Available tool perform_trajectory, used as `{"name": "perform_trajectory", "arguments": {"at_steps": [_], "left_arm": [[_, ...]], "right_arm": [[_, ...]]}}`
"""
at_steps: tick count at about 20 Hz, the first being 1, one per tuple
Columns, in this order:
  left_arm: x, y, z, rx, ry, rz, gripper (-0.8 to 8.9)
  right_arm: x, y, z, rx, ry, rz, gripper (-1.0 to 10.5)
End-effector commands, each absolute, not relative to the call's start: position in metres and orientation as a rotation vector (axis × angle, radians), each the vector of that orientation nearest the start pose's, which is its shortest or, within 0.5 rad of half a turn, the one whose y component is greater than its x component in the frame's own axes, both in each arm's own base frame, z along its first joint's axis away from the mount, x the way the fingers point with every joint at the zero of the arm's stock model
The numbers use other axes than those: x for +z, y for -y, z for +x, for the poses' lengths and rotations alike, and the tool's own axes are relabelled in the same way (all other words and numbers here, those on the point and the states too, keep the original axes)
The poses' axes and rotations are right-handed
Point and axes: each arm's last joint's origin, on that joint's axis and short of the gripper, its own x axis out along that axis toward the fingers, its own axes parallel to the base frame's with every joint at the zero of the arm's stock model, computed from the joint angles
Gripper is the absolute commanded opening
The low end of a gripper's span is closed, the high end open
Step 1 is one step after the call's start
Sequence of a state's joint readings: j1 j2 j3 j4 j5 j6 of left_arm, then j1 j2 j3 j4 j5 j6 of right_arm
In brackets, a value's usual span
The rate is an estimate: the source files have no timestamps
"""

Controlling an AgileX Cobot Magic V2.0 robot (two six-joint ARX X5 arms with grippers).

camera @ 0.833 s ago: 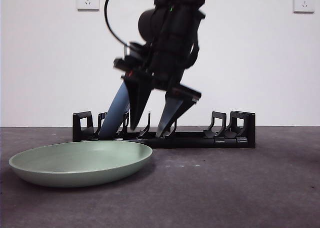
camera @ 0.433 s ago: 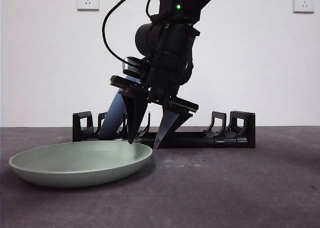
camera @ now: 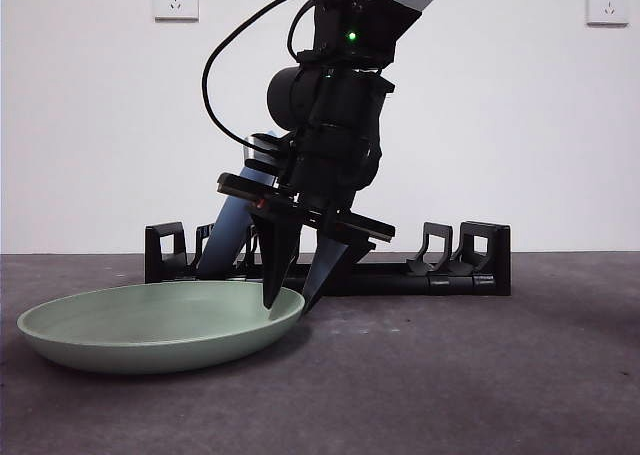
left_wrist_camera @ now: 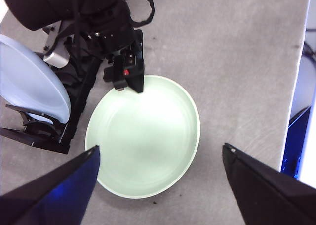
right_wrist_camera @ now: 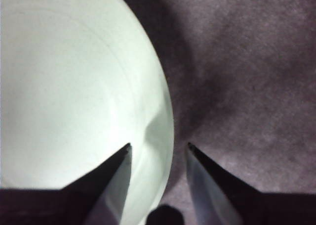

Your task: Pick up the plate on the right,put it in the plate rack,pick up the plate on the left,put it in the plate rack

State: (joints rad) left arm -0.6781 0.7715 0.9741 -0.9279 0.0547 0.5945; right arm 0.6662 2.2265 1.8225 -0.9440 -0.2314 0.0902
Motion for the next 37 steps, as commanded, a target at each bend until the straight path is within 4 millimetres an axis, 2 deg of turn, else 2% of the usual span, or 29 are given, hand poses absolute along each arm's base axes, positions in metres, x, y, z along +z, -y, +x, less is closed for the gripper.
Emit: {"name": "perform_trajectory", "arguments": {"at_steps": [1,2,3,8,10,12,14,17,19,23,27,32,37], "left_arm": [[0.331,0.085,0.101,-0.902,-0.476,0.792,4.17],[0.331,0.085,0.101,-0.906,-0.474,0.793,4.17],[0.331,0.085,0.100,-0.906,-0.474,0.795,4.17],[0.330,0.088,0.099,-0.933,-0.461,0.828,4.17],[0.329,0.091,0.100,-0.936,-0.464,0.849,4.17],[0.327,0.096,0.100,-0.969,-0.461,0.885,4.17],[0.324,0.104,0.100,-0.994,-0.458,0.940,4.17],[0.317,0.120,0.100,-1.041,-0.462,1.041,4.17],[0.312,0.135,0.100,-1.065,-0.442,1.122,4.17],[0.303,0.166,0.108,-0.996,-0.358,1.296,4.17],[0.298,0.184,0.117,-0.942,-0.292,1.362,4.08],[0.297,0.189,0.120,-0.942,-0.269,1.367,3.96],[0.297,0.189,0.120,-0.939,-0.277,1.353,1.28]], "right_arm": [[0.167,-0.285,0.350,0.676,-1.414,-0.232,1.2],[0.167,-0.285,0.350,0.676,-1.413,-0.232,0.2],[0.167,-0.285,0.350,0.675,-1.413,-0.232,-0.1],[0.167,-0.285,0.350,0.675,-1.416,-0.232,-0.1],[0.178,-0.279,0.349,0.668,-1.421,-0.229,-0.1],[0.201,-0.270,0.345,0.676,-1.399,-0.234,-0.1],[0.234,-0.257,0.340,0.678,-1.352,-0.212,-0.1],[0.288,-0.227,0.324,0.673,-1.283,-0.181,-0.1],[0.318,-0.205,0.311,0.660,-1.258,-0.165,-0.1],[0.352,-0.171,0.291,0.662,-1.260,-0.096,-0.1],[0.362,-0.161,0.278,0.677,-1.292,-0.070,-0.1],[0.364,-0.160,0.277,0.668,-1.302,-0.059,-0.1],[0.364,-0.160,0.277,0.656,-1.308,-0.044,-0.1]]}}
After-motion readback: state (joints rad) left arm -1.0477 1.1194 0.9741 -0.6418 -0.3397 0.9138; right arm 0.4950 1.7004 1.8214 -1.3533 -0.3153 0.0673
